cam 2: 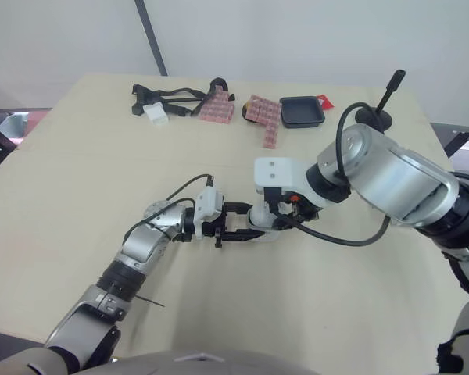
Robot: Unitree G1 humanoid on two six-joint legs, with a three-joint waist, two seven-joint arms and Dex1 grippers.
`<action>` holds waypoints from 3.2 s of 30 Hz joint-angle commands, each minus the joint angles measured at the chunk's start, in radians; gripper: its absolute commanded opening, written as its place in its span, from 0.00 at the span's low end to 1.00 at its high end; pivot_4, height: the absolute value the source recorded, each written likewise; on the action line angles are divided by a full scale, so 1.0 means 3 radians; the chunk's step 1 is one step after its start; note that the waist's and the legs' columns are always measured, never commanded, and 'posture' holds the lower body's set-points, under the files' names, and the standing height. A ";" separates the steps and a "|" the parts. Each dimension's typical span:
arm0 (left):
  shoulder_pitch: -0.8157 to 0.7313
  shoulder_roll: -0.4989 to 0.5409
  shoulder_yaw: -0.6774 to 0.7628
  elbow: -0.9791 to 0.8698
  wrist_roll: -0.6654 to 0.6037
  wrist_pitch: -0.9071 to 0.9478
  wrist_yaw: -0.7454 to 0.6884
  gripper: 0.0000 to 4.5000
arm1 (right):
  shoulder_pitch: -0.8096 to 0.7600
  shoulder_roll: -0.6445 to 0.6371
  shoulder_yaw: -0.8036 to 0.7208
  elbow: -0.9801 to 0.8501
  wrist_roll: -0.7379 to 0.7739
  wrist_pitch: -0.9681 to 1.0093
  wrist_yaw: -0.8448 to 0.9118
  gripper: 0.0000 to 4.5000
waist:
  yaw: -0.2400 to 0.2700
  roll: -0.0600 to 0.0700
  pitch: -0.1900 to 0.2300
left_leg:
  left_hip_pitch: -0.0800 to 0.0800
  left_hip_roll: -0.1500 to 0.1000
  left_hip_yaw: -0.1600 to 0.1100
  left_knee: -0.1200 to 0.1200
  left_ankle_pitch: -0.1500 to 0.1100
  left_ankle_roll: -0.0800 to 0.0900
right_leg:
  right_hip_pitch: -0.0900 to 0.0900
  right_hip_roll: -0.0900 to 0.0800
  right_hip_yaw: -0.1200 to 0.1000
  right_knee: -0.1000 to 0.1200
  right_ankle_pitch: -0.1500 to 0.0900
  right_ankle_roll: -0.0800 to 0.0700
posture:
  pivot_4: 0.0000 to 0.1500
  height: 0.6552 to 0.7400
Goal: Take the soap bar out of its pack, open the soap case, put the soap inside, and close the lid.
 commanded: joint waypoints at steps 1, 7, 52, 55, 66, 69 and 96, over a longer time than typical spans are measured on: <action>-0.0018 -0.0005 0.0034 -0.0098 -0.0040 -0.0062 0.0021 0.42 | -0.0036 0.0026 0.0063 0.0023 -0.0124 -0.0050 0.0050 0.43 | -0.0004 0.0000 0.0000 | 0.0000 0.0000 0.0000 0.0000 0.0000 0.0000 | 0.0000 0.0000 0.0001 0.0001 0.0000 0.0000 | 1.00 1.00; -0.0013 -0.0003 0.0030 -0.0105 -0.0043 -0.0067 0.0041 0.42 | -0.0056 0.0141 0.0194 0.0124 -0.0271 -0.0094 0.0097 0.43 | -0.0013 -0.0002 -0.0001 | 0.0001 0.0000 0.0002 0.0000 0.0001 -0.0001 | 0.0003 0.0000 0.0003 0.0006 0.0000 0.0000 | 1.00 1.00; -0.0036 0.0004 0.0033 -0.0095 -0.0049 -0.0066 0.0092 0.42 | 0.0048 0.0446 0.0405 0.0630 -0.0692 -0.0151 0.0319 0.43 | -0.0083 -0.0032 -0.0020 | 0.0037 0.0002 0.0006 -0.0014 0.0010 -0.0007 | 0.0037 -0.0001 0.0005 -0.0007 -0.0001 -0.0004 | 1.00 1.00; -0.0029 0.0004 0.0029 -0.0103 -0.0051 -0.0064 0.0095 0.42 | 0.0039 0.0453 0.0431 0.0642 -0.0729 -0.0152 0.0316 0.43 | -0.0085 -0.0032 -0.0020 | 0.0039 0.0002 0.0006 -0.0014 0.0010 -0.0007 | 0.0039 -0.0001 0.0005 -0.0008 -0.0001 -0.0004 | 1.00 1.00; -0.0021 0.0003 0.0021 -0.0112 -0.0048 -0.0063 0.0105 0.42 | 0.0031 0.0513 0.0455 0.0568 -0.0771 0.0003 0.0235 0.43 | -0.0092 -0.0032 -0.0020 | 0.0053 0.0002 0.0007 -0.0021 0.0010 -0.0007 | 0.0052 -0.0002 0.0006 -0.0015 -0.0002 -0.0004 | 1.00 1.00; -0.0025 0.0000 0.0021 -0.0108 -0.0048 -0.0063 0.0106 0.42 | 0.0051 0.0507 0.0461 0.0573 -0.0782 0.0013 0.0230 0.43 | -0.0093 -0.0032 -0.0020 | 0.0054 0.0002 0.0007 -0.0022 0.0010 -0.0007 | 0.0053 -0.0002 0.0006 -0.0015 -0.0002 -0.0004 | 1.00 1.00; 0.0016 0.0126 0.0076 -0.0053 -0.0049 -0.0088 0.0057 0.42 | 0.1070 0.0074 -0.0809 0.0211 -0.0253 -0.0234 0.0072 0.99 | -0.0005 -0.0023 -0.0008 | 0.0001 0.0004 0.0009 -0.0018 0.0009 -0.0008 | -0.0006 0.0004 0.0006 -0.0017 0.0000 -0.0003 | 1.00 1.00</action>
